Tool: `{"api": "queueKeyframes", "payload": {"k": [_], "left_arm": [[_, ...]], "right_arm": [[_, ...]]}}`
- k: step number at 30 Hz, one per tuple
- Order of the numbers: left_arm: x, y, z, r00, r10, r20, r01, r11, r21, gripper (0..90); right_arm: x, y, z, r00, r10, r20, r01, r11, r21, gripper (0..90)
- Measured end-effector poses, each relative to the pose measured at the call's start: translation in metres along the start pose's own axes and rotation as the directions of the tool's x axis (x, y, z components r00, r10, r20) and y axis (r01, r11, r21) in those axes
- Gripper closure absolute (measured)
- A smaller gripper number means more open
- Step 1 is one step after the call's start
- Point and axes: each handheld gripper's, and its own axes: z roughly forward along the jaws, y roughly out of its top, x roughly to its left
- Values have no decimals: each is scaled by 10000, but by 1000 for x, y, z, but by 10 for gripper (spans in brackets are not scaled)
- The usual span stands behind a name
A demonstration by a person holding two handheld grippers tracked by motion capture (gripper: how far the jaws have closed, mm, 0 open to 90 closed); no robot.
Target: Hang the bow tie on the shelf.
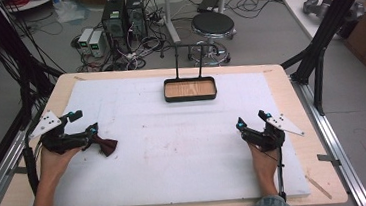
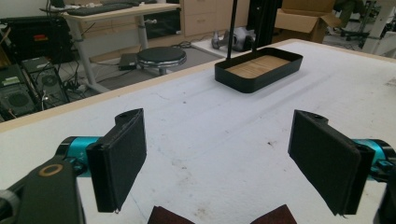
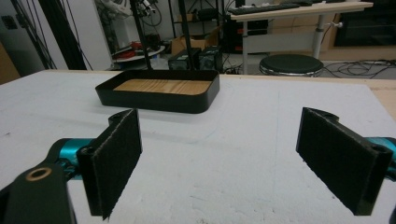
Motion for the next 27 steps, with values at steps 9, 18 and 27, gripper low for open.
{"api": "queueKeyframes", "payload": {"k": [9, 18, 27], "left_arm": [[2, 2, -3, 10000, -1, -74, 0, 9998, -179, 197], [2, 2, -7, 9998, 137, -131, -139, 9998, -158, 202], [4, 3, -9, 9996, 255, -153, -257, 9996, -107, 205]], "right_arm": [[1, 0, 0, 10000, -68, -21, 68, 10000, 39, 134], [1, 0, 1, 10000, -55, -27, 56, 10000, 52, 134], [1, 0, 1, 10000, 51, -66, -50, 9999, 108, 134]]}}
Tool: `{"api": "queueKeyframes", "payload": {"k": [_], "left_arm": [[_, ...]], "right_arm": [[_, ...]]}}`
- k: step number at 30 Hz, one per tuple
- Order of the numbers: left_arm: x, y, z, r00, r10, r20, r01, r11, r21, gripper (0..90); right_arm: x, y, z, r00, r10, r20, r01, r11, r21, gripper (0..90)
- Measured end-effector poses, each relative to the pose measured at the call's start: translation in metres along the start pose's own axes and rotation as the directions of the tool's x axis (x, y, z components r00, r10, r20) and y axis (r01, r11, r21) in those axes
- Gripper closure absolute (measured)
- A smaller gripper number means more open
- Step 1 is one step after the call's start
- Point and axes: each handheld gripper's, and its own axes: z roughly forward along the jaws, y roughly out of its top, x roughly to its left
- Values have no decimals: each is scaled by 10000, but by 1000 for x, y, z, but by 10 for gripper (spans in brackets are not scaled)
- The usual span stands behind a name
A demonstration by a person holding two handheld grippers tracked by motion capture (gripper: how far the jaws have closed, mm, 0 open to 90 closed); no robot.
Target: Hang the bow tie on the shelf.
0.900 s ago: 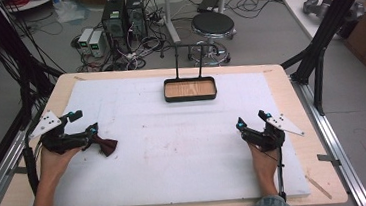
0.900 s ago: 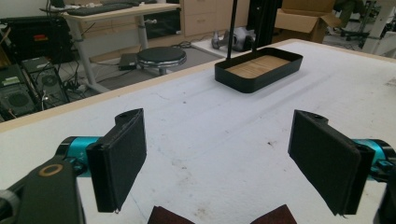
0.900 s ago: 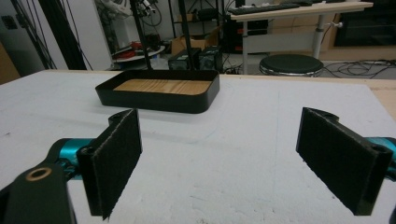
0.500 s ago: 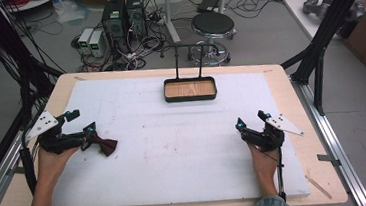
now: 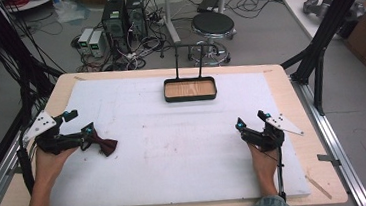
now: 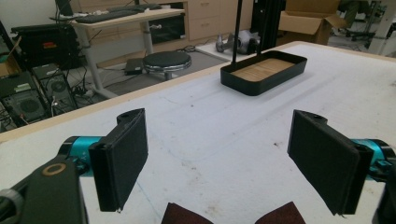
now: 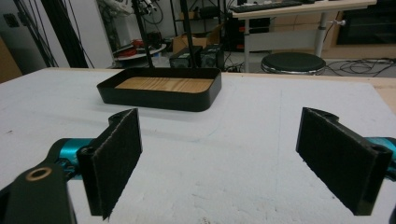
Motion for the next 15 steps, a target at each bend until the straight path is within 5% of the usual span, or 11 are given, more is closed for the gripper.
{"api": "queueKeyframes", "payload": {"k": [15], "left_arm": [[6, -4, -3, 9995, 296, -148, -288, 9980, 566, 221]], "right_arm": [[0, 0, 0, 10000, 12, -11, -12, 10000, 4, 135]]}}
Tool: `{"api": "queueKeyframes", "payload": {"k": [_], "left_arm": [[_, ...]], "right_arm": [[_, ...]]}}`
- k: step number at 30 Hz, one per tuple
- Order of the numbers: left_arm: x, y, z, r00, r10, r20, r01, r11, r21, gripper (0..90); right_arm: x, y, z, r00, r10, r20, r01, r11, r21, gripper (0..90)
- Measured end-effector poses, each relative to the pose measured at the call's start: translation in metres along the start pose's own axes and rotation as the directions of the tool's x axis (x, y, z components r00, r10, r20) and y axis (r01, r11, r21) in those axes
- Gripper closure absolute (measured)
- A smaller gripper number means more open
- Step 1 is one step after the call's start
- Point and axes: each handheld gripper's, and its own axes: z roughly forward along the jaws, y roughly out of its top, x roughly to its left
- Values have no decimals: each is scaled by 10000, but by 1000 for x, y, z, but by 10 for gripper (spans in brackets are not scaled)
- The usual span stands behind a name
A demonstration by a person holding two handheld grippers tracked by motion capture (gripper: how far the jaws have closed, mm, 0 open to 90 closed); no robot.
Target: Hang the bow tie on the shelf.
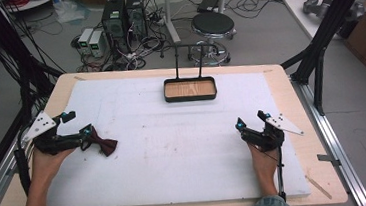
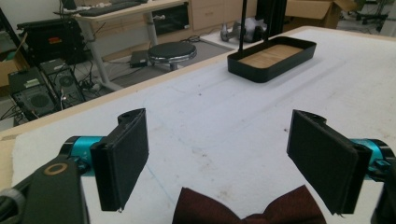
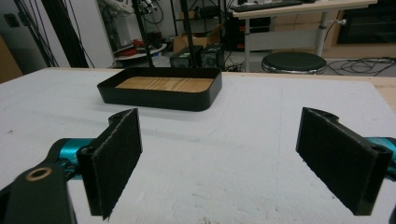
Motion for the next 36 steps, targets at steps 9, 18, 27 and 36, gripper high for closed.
{"api": "queueKeyframes", "payload": {"k": [9, 18, 27, 36], "left_arm": [[2, -10, 9, 9964, 357, 766, -463, 9889, 1412, 310], [-3, -15, 17, 9719, 1029, 2116, -1577, 9523, 2612, 365], [-7, -28, 24, 9589, 1959, 2051, -2582, 9023, 3453, 422], [-9, -32, 27, 9489, 2508, 1916, -3079, 8694, 3864, 544]], "right_arm": [[0, 0, 0, 10000, -8, 11, 8, 10000, 12, 135], [0, 0, 0, 10000, -31, 10, 31, 10000, 24, 136], [0, 0, 0, 10000, -22, 2, 22, 10000, 26, 136], [0, 0, 1, 10000, -61, -15, 62, 10000, 10, 136]]}}
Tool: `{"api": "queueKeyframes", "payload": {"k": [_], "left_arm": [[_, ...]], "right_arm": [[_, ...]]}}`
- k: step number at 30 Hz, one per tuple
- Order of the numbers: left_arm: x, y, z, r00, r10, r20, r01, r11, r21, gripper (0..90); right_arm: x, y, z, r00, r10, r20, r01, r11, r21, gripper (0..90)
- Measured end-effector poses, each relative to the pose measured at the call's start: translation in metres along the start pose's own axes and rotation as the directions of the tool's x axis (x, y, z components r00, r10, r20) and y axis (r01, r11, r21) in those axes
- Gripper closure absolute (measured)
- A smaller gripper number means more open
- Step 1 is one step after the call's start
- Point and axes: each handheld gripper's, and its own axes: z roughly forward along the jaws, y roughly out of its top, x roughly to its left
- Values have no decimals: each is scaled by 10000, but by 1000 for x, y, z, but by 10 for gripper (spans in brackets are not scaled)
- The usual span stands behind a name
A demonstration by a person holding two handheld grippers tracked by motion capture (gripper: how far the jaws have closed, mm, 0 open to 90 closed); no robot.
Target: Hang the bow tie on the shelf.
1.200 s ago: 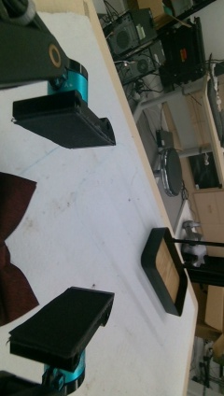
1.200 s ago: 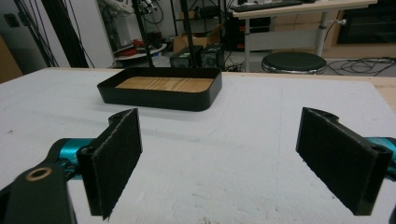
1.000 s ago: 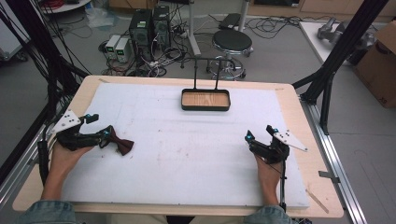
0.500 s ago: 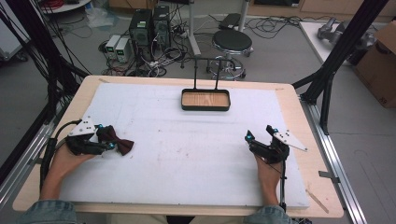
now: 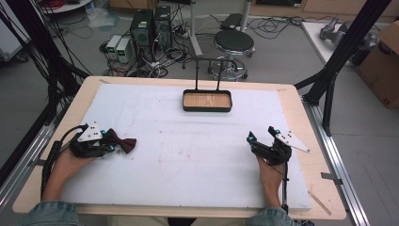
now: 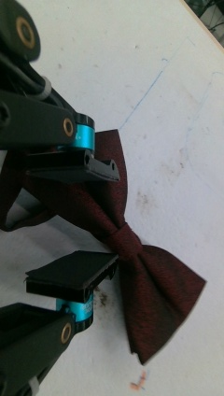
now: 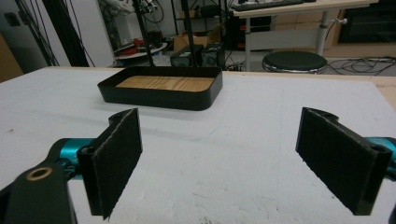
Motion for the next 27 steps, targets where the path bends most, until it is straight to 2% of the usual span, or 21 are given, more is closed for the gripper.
{"api": "queueKeyframes", "payload": {"k": [1, 3, 4, 5, 6, 9, 13, 14, 16, 17, 19, 21, 24, 26, 27], "left_arm": [[-1, 0, 0, 9999, 131, -67, -131, 9999, 20, 603], [-1, 0, 0, 9999, 150, -72, -150, 9999, 11, 659], [-2, 0, -1, 9999, 144, -47, -144, 9999, -39, 659], [-2, 1, -1, 9999, 147, 23, -147, 9998, -98, 726], [-2, 1, -2, 9999, 141, 43, -140, 9999, -75, 726], [-4, 4, -2, 9998, 189, 88, -187, 9995, -273, 813], [-8, 12, -4, 9994, 344, -6, -344, 9977, -586, 835], [-10, 18, -6, 9994, 335, -86, -341, 9958, -845, 838], [-11, 21, -7, 9995, 282, -138, -295, 9944, -1018, 838], [-12, 27, -10, 9995, 162, -273, -197, 9907, -1347, 840], [-13, 30, -11, 9994, 38, -337, -89, 9883, -1521, 840], [-14, 37, -15, 9993, -203, -327, 136, 9810, -1937, 840], [-16, 47, -18, 9985, -352, -422, 254, 9763, -2148, 840], [-16, 57, -19, 9978, -509, -418, 392, 9688, -2446, 840], [-16, 60, -19, 9977, -512, -447, 384, 9674, -2502, 840]], "right_arm": [[0, 0, 0, 10000, 10, 3, -10, 10000, -2, 136], [0, 0, 0, 10000, 28, 9, -28, 10000, 16, 136], [0, 0, 0, 10000, 28, 9, -28, 10000, 16, 136], [0, 0, 0, 10000, 38, 10, -38, 10000, 13, 136], [0, 0, 0, 10000, 38, 10, -38, 10000, 13, 136], [0, 0, 0, 10000, 6, 7, -6, 10000, -1, 136], [0, 0, 0, 10000, 9, -6, -9, 10000, 7, 136], [0, 0, 0, 10000, -5, -11, 5, 10000, 5, 136], [0, 0, 0, 10000, 7, -5, -7, 10000, 5, 136], [0, 0, 0, 10000, 58, 1, -58, 10000, 27, 136], [0, 0, 0, 10000, 58, 3, -58, 10000, 28, 136], [0, 0, 0, 10000, 64, 15, -64, 10000, 33, 136], [0, 0, 0, 10000, 76, 27, -76, 10000, 55, 136], [0, 0, 0, 10000, 79, 15, -79, 10000, 43, 136], [0, 0, 0, 10000, 80, 14, -80, 10000, 41, 136]]}}
